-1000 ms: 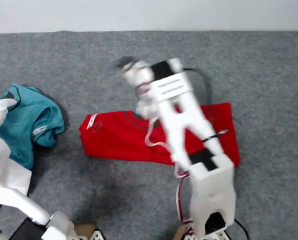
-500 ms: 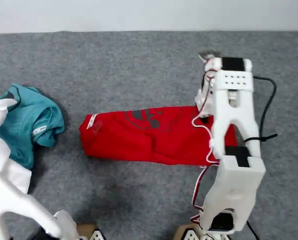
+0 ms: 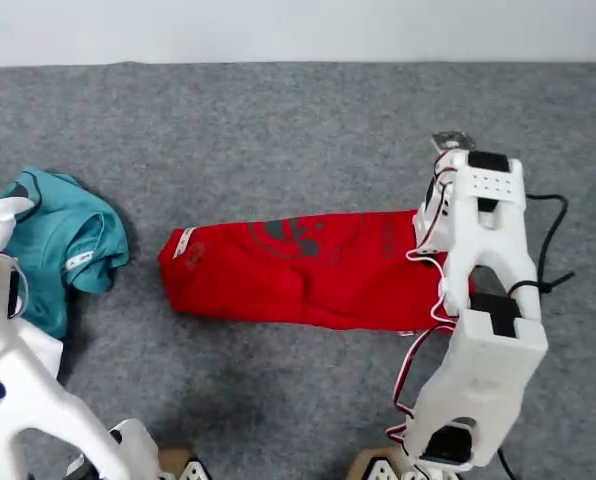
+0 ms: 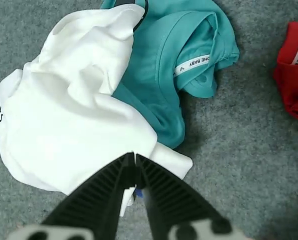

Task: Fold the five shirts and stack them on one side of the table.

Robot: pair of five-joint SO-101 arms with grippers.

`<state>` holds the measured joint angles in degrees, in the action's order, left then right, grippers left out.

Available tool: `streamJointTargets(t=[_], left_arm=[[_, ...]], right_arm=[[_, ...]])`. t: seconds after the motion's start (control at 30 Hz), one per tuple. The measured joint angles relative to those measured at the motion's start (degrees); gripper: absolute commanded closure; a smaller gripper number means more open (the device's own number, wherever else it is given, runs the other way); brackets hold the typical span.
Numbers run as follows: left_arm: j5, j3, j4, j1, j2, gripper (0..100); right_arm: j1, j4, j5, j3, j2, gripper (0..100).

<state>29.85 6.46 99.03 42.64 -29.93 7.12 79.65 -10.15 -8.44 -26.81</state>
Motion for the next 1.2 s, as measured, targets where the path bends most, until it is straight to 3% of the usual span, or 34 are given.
streamJointTargets(t=[0.13,0.33,0.63,1.03,1.2], left_arm=[[0.00,1.58,0.09,0.00,0.00,99],[0.00,2.64,0.09,0.00,0.00,99],[0.09,2.64,0.09,0.00,0.00,99],[0.09,2.64,0.09,0.00,0.00,99],[0.09,2.64,0.09,0.00,0.00,99]], right_arm=[[0.88,-2.29,0.00,0.44,-1.58,73.2],[1.05,-2.02,0.00,0.35,-4.92,99.6],[2.46,1.93,-4.31,0.35,-5.10,98.8],[16.88,5.54,-20.04,-10.29,-3.52,98.8],[17.14,13.10,-22.68,-14.33,-3.52,98.8]])
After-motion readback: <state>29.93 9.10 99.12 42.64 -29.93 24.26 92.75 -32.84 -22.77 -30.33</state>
